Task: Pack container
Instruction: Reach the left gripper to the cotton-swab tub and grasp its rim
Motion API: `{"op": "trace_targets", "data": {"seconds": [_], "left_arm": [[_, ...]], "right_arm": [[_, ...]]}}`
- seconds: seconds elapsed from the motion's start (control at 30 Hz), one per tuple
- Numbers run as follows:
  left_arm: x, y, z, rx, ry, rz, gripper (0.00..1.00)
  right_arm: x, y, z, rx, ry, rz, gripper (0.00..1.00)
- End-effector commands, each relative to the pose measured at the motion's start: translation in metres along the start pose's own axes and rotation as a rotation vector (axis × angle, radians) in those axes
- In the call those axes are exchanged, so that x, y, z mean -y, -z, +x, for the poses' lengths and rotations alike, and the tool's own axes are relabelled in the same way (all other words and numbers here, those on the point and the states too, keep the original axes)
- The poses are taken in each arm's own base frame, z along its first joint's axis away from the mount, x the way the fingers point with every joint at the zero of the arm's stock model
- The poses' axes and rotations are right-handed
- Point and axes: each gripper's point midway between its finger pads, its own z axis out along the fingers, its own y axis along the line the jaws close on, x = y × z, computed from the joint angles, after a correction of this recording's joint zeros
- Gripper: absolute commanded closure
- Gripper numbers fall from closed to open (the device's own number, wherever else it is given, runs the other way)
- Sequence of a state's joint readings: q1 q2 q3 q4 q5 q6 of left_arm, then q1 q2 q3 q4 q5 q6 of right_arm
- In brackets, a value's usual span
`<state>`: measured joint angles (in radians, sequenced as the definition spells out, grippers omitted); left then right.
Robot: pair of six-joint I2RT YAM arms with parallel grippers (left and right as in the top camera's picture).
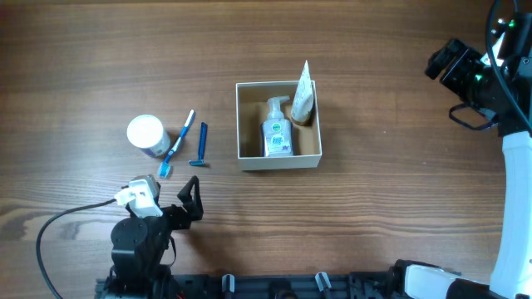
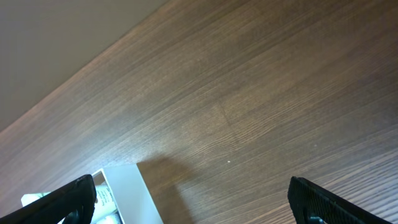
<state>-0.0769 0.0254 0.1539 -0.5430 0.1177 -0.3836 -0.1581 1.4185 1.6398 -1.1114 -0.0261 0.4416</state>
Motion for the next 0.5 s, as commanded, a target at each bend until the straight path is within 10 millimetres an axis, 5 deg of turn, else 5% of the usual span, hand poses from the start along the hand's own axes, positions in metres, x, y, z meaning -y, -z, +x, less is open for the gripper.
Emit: {"op": "trace_targets", "data": {"seconds": [0.0,0.23,0.47], "left_arm": [[0.025,0.015,-0.025,0.0,0.013,0.063,0.01],[0.03,0.023,-0.083,-0.105,0.027,-0.129,0.0],[0.02,-0.03,-0.119,-0.34,-0.103,-0.317,0.0]], "right_arm": [[-0.002,-0.001,0.001,-0.008,-0.007,-0.014,0.0],[-0.002,-0.001,0.001,-0.008,-0.007,-0.014,0.0],[-0.002,-0.001,0.001,-0.008,-0.007,-0.014,0.0]]}}
